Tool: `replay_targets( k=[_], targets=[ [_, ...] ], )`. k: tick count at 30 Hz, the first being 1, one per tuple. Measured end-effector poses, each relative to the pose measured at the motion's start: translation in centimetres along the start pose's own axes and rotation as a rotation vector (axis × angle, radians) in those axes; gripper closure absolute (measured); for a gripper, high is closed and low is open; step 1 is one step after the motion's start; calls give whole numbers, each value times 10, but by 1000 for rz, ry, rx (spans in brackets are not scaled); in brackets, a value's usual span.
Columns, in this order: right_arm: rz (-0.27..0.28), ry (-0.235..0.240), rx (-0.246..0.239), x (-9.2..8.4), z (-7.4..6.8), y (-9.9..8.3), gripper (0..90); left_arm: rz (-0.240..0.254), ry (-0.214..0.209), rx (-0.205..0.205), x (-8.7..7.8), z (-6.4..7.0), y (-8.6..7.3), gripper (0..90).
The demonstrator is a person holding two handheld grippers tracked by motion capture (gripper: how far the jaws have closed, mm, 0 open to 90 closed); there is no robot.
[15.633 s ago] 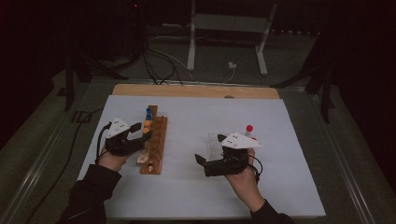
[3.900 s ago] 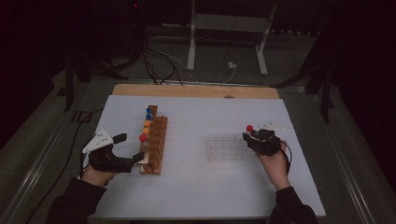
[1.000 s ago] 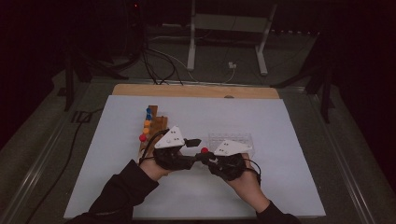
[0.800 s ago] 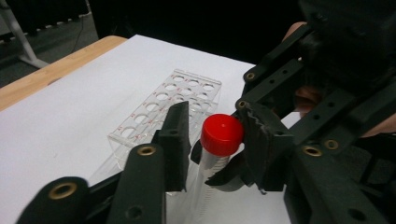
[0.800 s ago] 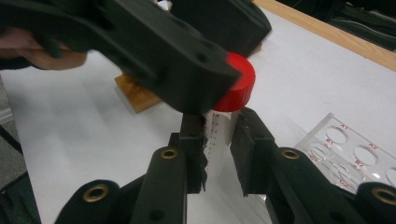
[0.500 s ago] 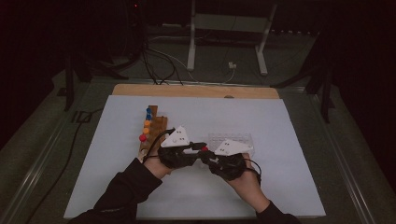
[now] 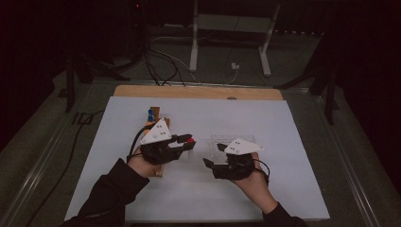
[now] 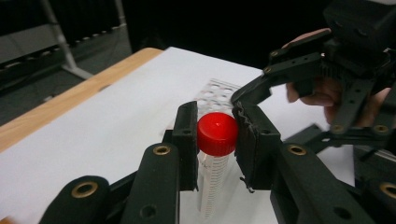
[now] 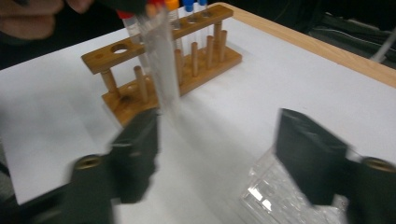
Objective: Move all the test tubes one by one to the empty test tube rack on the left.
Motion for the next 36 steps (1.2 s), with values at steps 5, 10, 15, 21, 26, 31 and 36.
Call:
replay_targets(
  k=[5,10,15,21,26,31,36],
  targets=[
    [12,-17,30,-1,2,2,68,5,57,-13,-20,-12,-2,720],
    [12,14,42,-2,2,3,0,5,110,-27,-40,-23,-7,720],
    [26,37,31,-4,0,3,0,9,155,-31,-57,-31,-8,720],
    [30,36,25,-5,0,3,0,4,209,-42,-76,-42,-14,720],
    [36,33,22,-6,1,4,0,8,245,-60,-88,-49,-22,720],
    [37,32,23,-6,2,4,0,-3,268,-89,-94,-56,-34,720],
    [36,35,26,-7,1,4,0,-22,280,-109,-92,-57,-51,720]
  ],
)
Point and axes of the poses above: each handheld gripper's, and its own axes: x roughly forward along the jaws, y roughly out of its top, z roughly to its right, the point moved 7 cm from there along x, roughly forward along the jaws, and after that the axes turned 5 degrees about x, right-handed, at the moved point
